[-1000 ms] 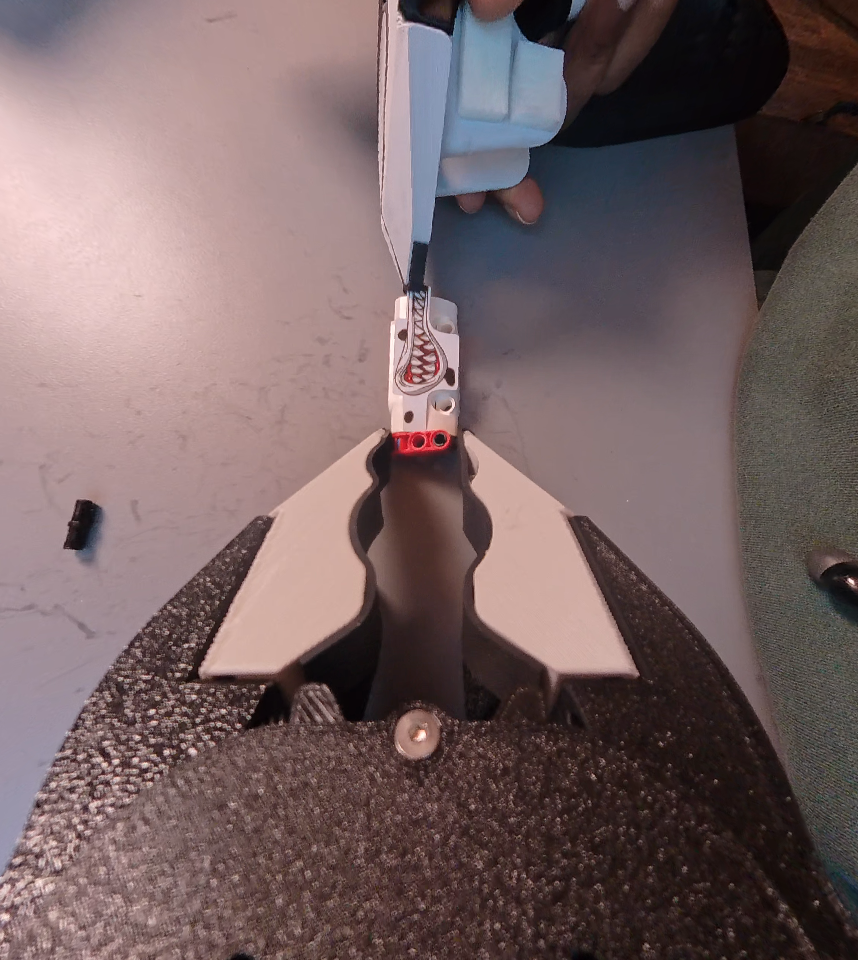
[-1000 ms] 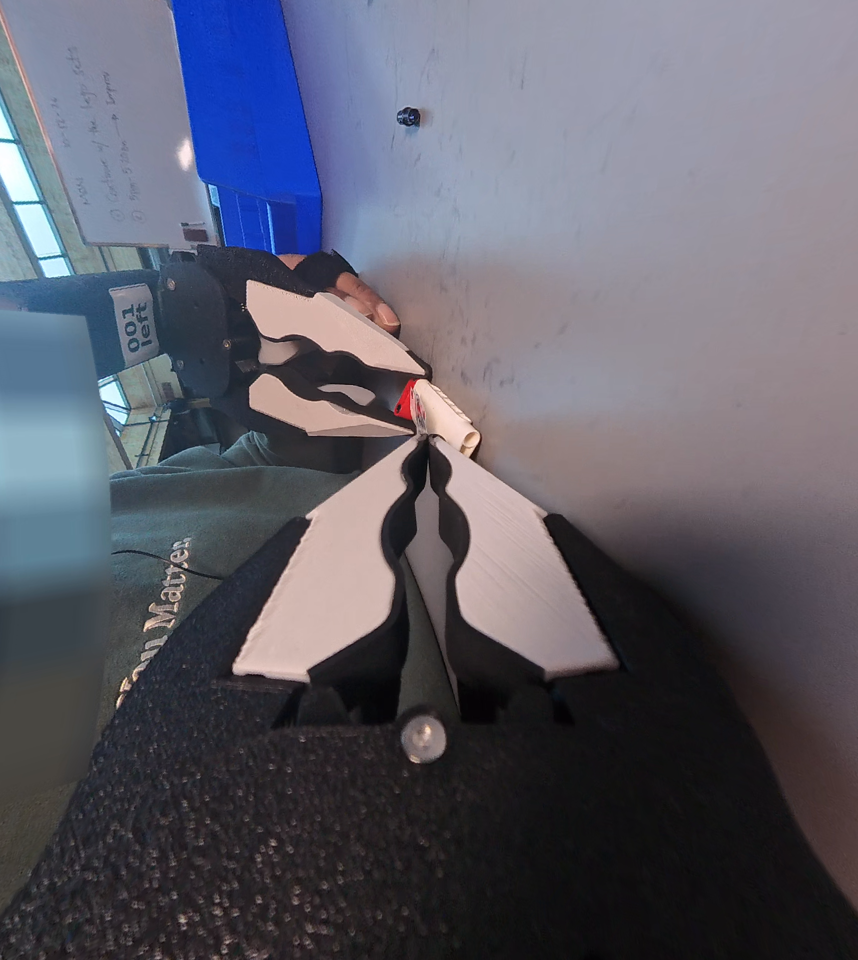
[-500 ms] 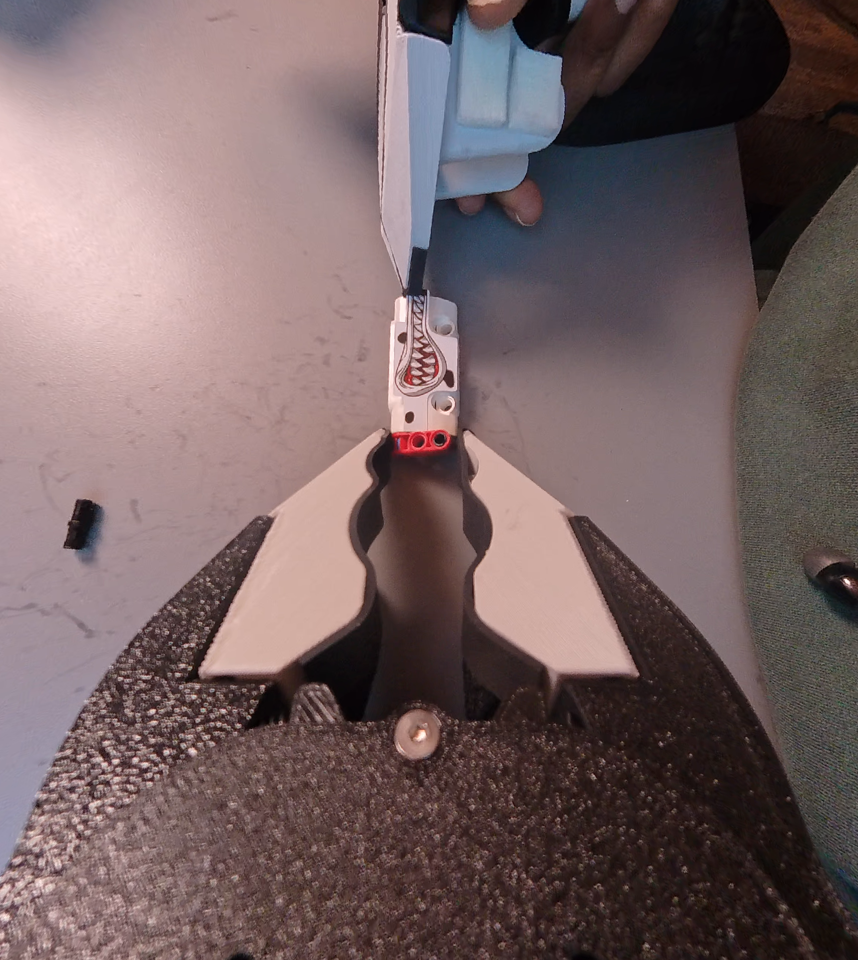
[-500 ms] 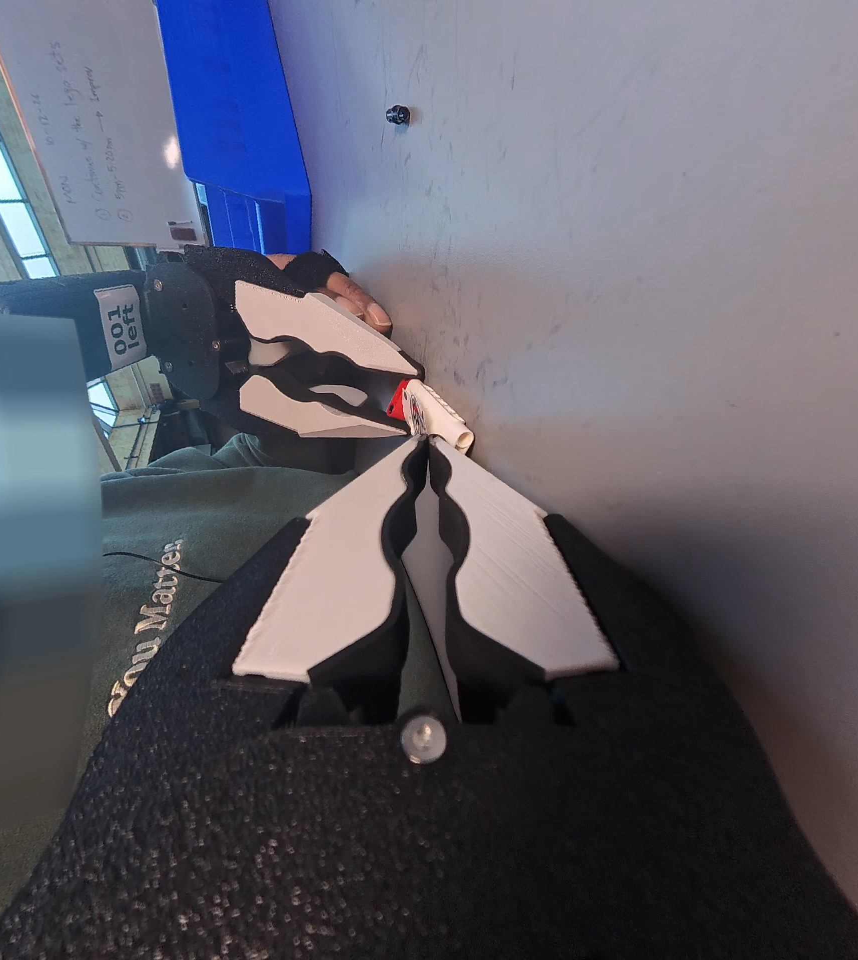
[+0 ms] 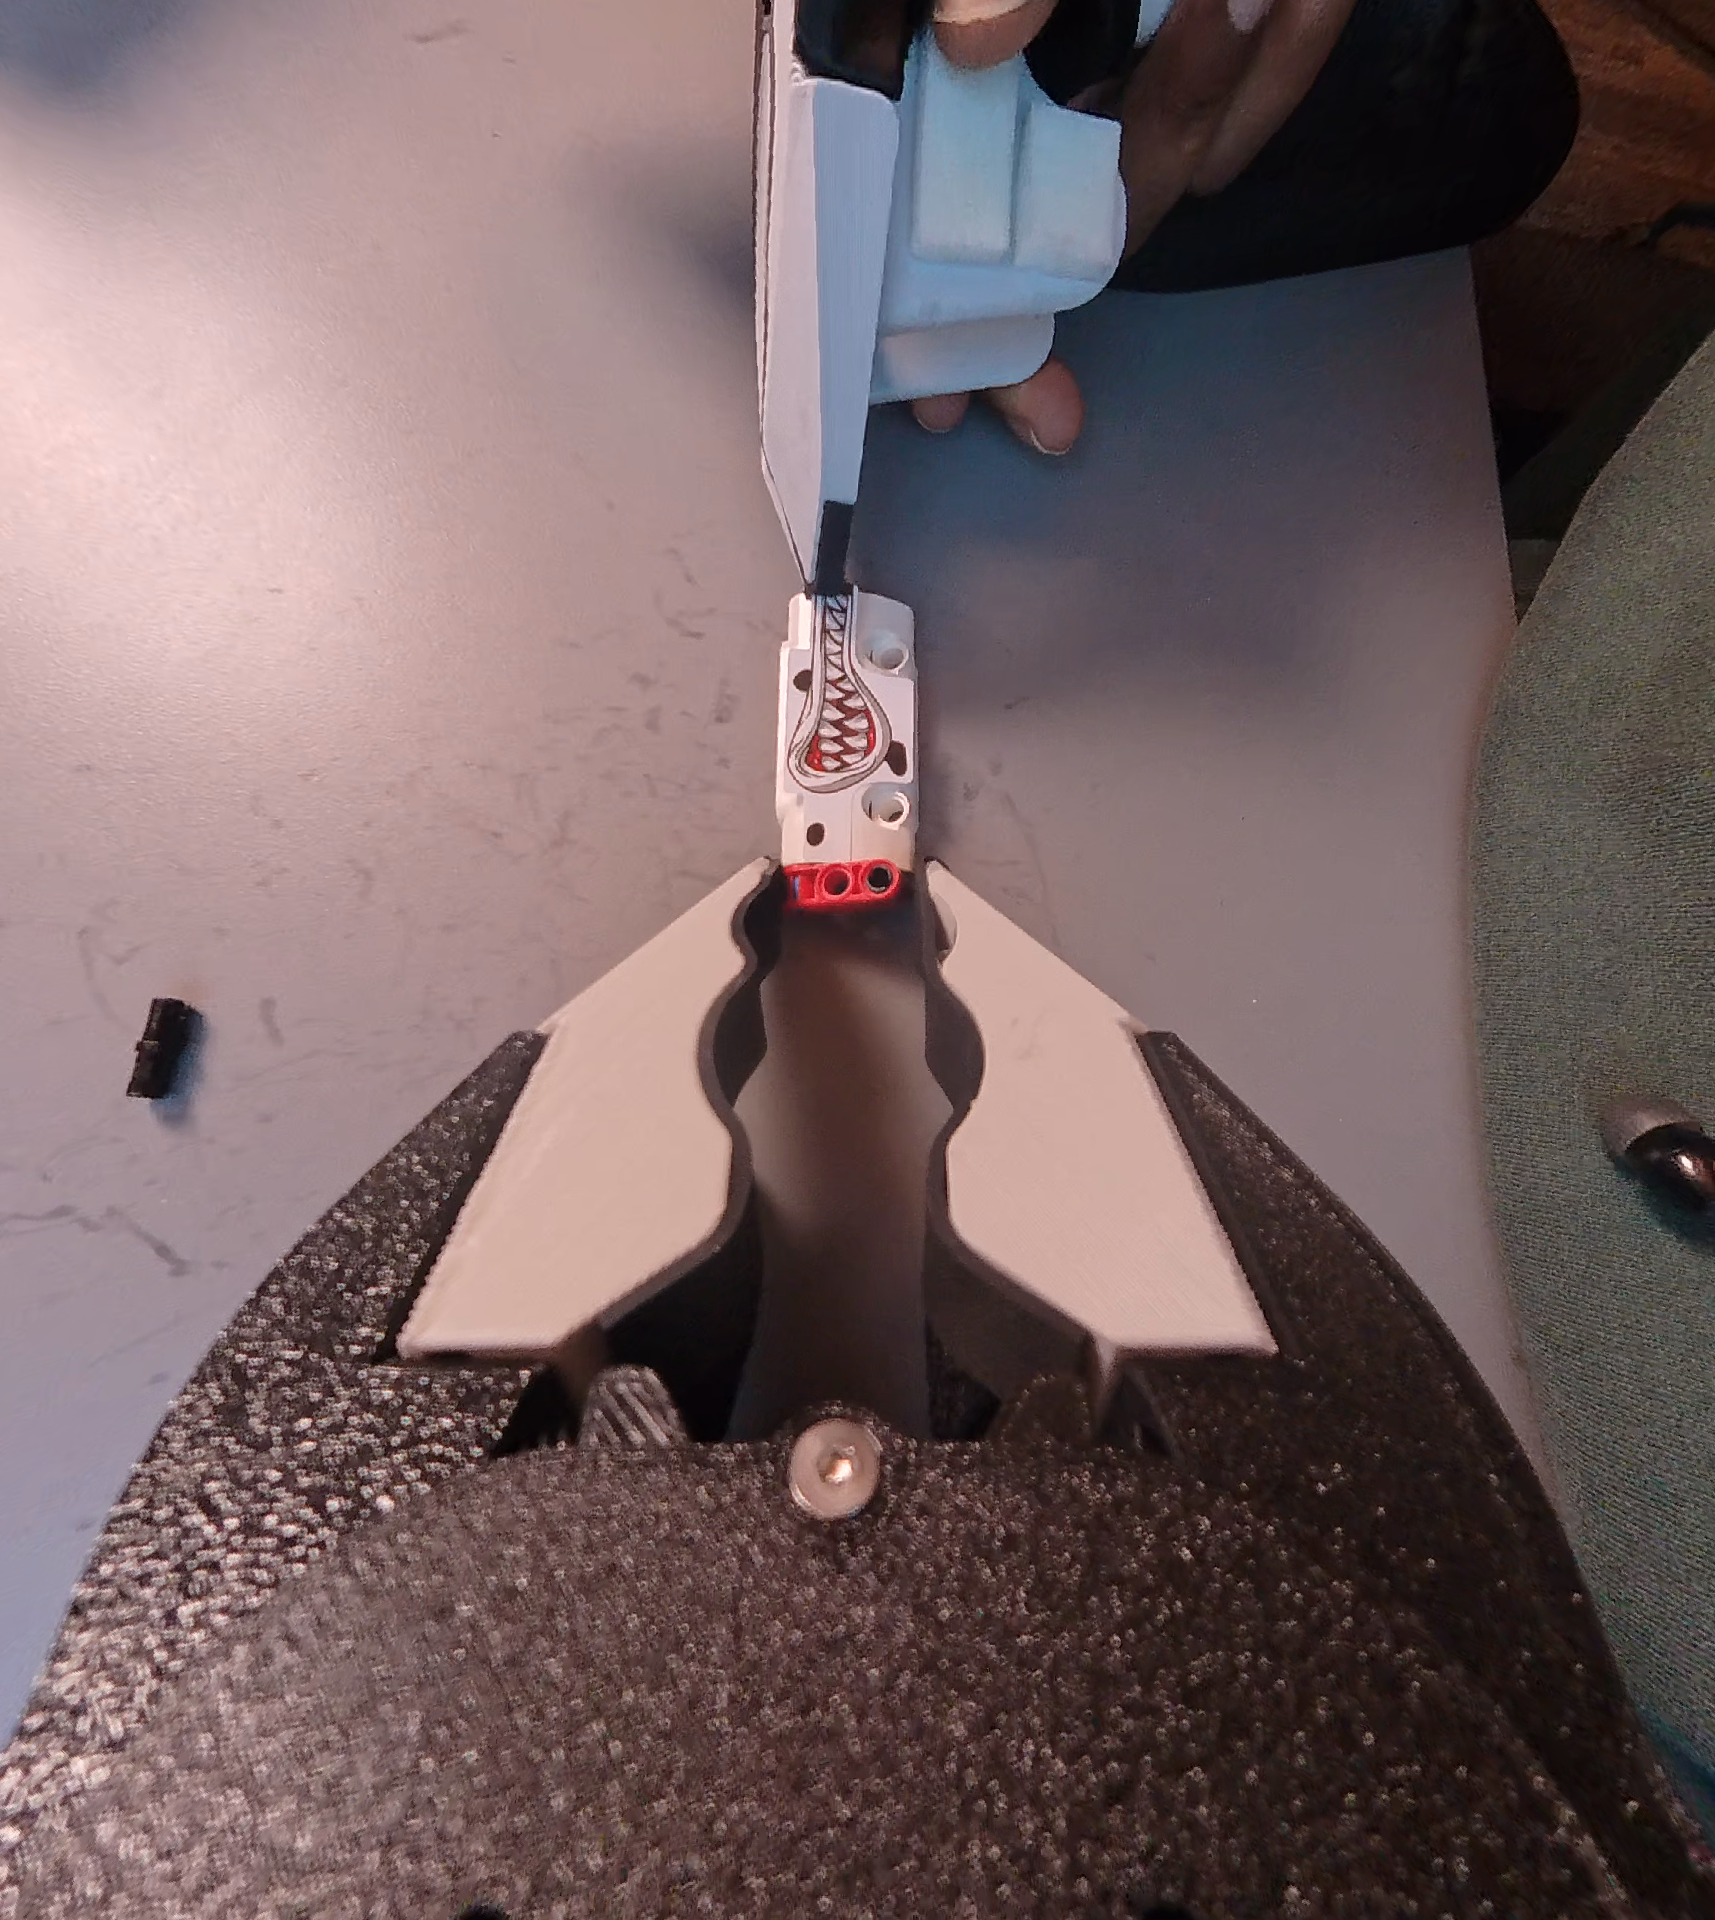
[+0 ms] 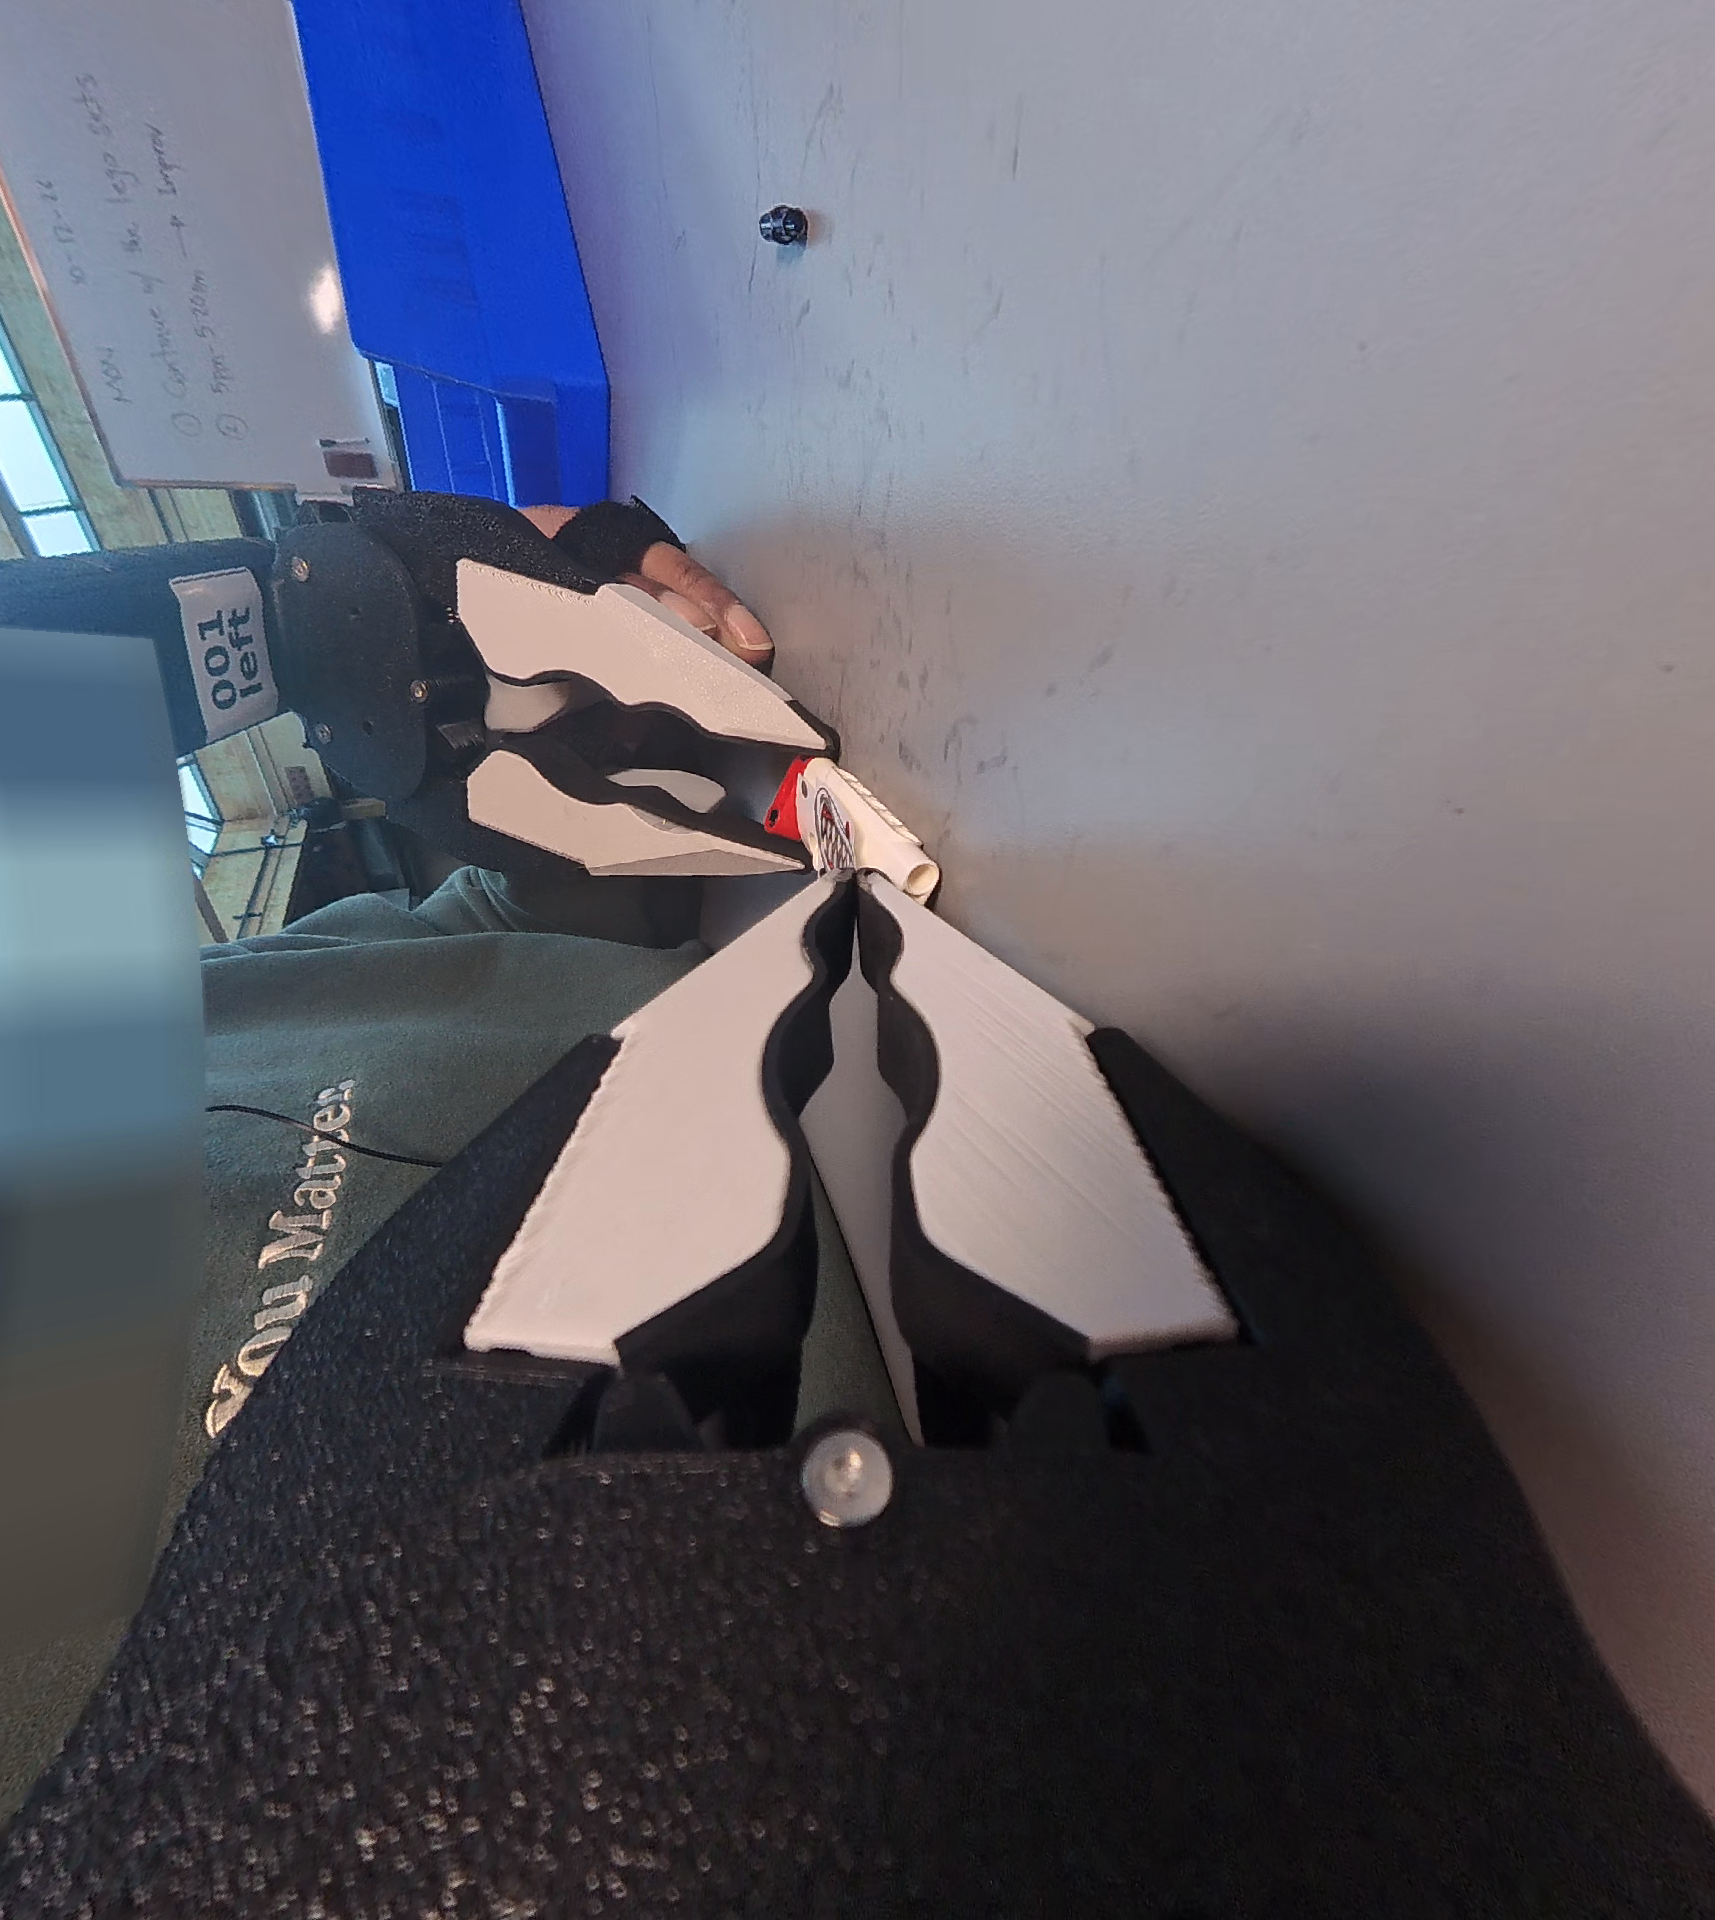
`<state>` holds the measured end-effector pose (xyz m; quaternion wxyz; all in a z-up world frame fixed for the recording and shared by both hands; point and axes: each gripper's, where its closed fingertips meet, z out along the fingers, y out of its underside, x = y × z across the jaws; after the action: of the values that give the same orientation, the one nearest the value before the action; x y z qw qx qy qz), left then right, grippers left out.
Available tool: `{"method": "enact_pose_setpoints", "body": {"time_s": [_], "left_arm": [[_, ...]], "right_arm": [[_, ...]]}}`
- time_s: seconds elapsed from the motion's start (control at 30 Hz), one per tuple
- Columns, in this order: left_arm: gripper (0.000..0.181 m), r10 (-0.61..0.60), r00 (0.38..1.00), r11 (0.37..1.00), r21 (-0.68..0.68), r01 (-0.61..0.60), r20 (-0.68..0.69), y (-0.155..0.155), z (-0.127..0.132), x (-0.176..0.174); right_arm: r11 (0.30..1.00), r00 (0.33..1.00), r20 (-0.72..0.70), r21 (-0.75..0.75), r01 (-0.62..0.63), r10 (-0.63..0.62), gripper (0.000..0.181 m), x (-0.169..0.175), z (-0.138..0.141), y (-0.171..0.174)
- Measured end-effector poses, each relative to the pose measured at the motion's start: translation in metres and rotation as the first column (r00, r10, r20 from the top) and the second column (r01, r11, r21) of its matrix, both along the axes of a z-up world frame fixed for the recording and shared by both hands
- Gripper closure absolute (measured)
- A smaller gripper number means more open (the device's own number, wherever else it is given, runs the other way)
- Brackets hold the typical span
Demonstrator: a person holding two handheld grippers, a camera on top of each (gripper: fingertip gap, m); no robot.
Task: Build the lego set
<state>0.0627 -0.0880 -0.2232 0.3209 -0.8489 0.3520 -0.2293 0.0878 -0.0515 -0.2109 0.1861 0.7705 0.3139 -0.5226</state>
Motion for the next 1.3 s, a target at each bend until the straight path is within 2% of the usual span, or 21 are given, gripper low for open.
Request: {"method": "enact_pose_setpoints", "body": {"time_s": [0.83,1.03,1.3], "left_arm": [[0.157,-0.009,1.000,1.000,0.004,0.009,-0.005,-0.0008,-0.0002,-0.0002],[0.157,-0.006,1.000,1.000,0.007,0.006,-0.012,-0.0007,-0.0005,0.0001],[0.157,-0.006,1.000,1.000,0.012,0.006,-0.025,-0.0012,-0.0008,0.0005]], "right_arm": [[0.999,1.000,0.011,0.048,-0.018,0.017,0.181,-0.0003,-0.0012,-0.0005],[0.985,0.998,0.023,0.160,-0.057,0.054,0.181,0.0000,-0.0018,-0.0006],[0.933,0.992,0.062,0.337,-0.123,0.108,0.181,0.0002,-0.0028,-0.0008]]}}
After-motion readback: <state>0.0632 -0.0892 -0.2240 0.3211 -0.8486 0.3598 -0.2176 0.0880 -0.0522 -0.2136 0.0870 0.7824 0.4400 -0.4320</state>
